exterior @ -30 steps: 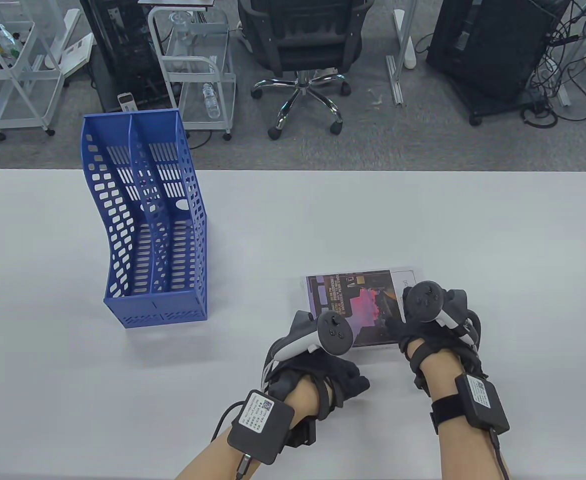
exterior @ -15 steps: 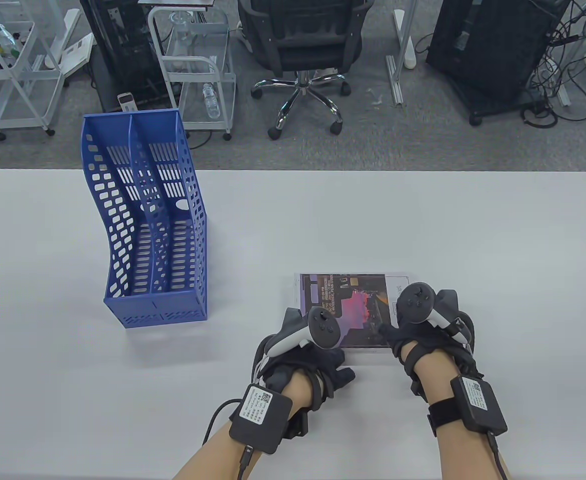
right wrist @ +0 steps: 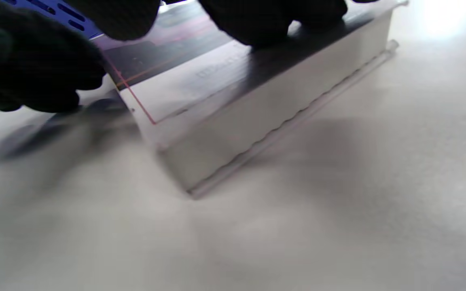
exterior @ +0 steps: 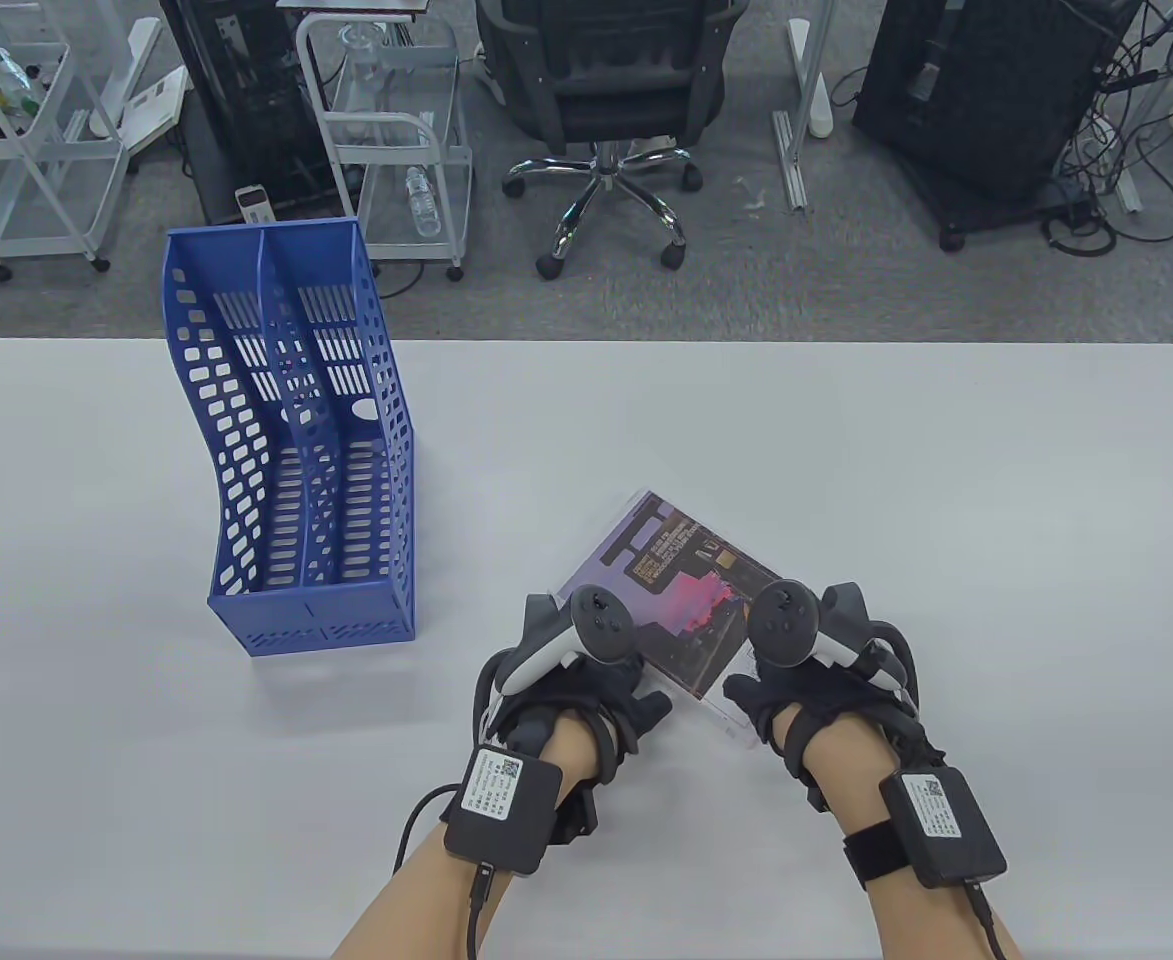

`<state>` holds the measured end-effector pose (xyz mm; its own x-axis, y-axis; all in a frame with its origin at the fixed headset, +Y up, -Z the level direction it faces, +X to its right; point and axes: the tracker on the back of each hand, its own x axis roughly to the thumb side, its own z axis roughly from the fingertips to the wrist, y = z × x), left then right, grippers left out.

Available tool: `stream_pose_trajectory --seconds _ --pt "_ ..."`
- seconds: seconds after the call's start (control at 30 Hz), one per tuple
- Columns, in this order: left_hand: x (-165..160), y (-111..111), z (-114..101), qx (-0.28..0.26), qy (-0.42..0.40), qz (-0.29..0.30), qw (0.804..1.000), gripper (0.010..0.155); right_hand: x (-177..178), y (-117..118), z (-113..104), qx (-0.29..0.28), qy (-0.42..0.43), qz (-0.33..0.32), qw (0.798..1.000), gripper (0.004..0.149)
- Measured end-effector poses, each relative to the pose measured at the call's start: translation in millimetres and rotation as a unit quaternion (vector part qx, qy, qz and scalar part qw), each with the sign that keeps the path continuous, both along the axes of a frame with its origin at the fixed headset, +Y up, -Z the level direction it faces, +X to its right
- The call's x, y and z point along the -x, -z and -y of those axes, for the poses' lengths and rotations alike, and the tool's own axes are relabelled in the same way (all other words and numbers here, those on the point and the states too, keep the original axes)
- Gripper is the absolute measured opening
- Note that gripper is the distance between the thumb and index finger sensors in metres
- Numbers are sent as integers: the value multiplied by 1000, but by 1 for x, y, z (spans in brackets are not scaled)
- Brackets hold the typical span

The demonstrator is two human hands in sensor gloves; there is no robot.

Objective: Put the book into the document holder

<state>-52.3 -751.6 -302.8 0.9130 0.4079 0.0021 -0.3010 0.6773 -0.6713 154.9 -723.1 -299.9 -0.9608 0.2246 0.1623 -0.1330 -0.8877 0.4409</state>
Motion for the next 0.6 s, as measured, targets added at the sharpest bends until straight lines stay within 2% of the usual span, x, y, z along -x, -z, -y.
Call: stream_pose_trajectory --seconds 0.2,0.37,0.6 --pt "7 9 5 -8 0 -33 999 79 24 -10 -7 -7 -8 -44 999 66" --pt "10 15 13 -18 10 -48 999 80 44 -21 -11 10 36 -83 996 65" --pt "8 18 22 -22 22 -47 998 80 51 -25 -11 17 41 -94 995 65"
